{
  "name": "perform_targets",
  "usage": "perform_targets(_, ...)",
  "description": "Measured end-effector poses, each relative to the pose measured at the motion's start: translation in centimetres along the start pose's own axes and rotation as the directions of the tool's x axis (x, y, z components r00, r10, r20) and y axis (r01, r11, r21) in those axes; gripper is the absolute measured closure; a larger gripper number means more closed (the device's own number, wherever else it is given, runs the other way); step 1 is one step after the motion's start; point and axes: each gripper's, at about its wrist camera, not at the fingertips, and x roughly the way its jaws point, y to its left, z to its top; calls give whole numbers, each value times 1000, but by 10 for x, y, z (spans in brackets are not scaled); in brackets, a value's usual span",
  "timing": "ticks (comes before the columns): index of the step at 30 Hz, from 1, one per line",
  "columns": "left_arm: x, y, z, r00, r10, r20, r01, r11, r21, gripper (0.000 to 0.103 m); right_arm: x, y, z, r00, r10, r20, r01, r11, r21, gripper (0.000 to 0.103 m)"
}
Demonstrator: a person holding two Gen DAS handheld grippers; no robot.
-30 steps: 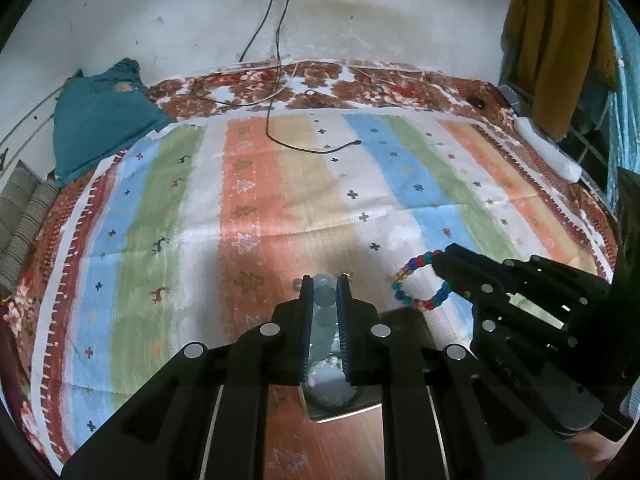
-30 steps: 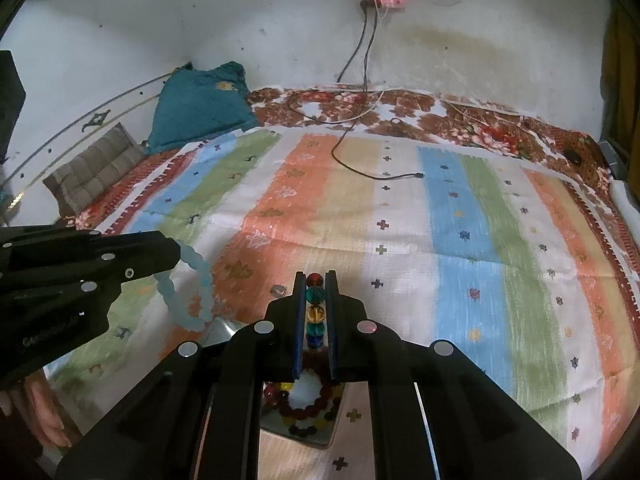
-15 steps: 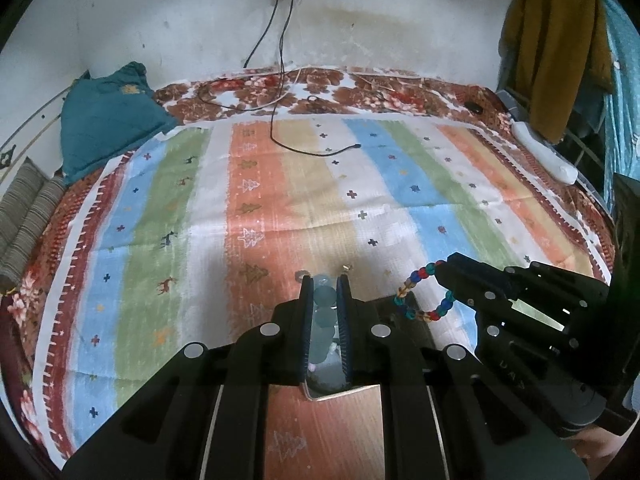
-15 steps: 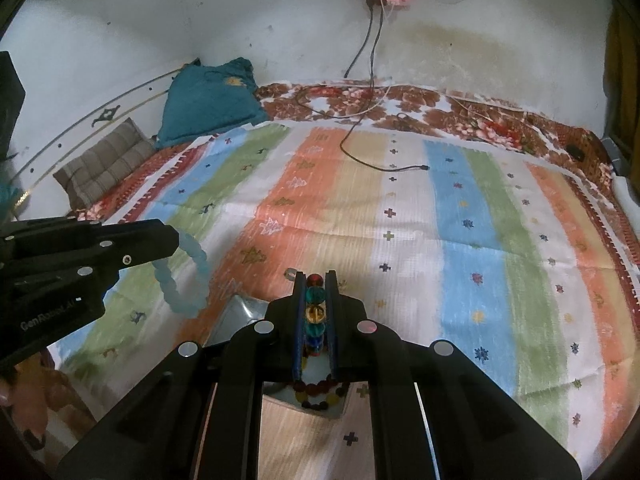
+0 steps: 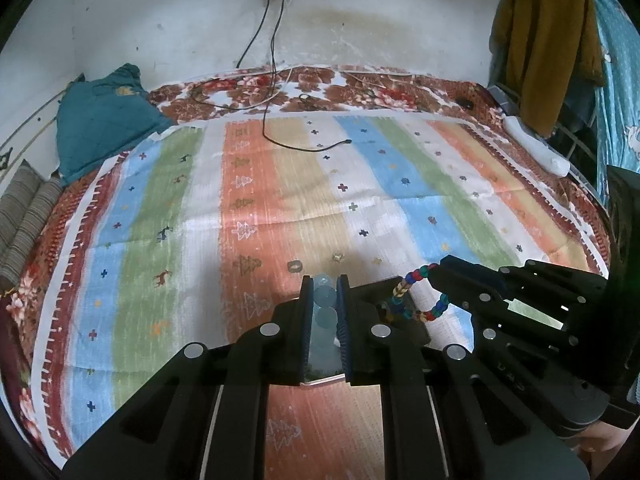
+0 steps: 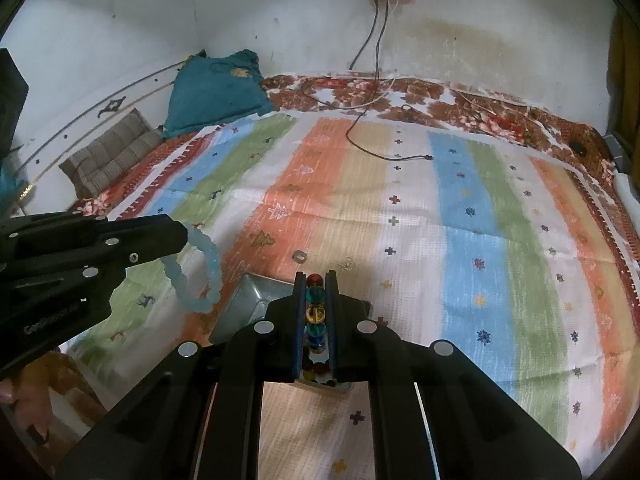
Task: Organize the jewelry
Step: 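Open both tools to drop the two bracelets into the tin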
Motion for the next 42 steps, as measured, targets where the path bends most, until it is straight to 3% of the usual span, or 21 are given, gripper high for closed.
perform_targets(4,1,1,-2,1000,-8,-12,8,1000,-2,91,3,-1,-1,1000,3,-30,-3,1000,10,93)
perform_targets(7,2,2,-2,1000,0,-2,0,1000,-1,83,7,-3,-1,999,-12,-53,13,1000,24,93)
perform_targets(12,7,7,-2,1000,9,-17,-10,1000,-22,83,13,-7,0,996,-20,-82,23,999,43,90)
perform_targets(14,9,9,-3,999,16,-28,-17,999,-30,81,15,-8,1,996,-21,-84,25,999,48,69)
perform_targets(15,11,10,-3,999,19,-33,-20,999,-32,80,15,-8,1,996,-22,-83,26,999,47,68)
perform_targets(27,22,15,3,996,43,-73,-46,998,-44,74,29,-11,6,992,-21,-123,29,998,62,68)
perform_targets(42,83,27,25,975,23,-221,-41,996,-76,74,77,-14,21,970,-15,-242,24,999,35,68)
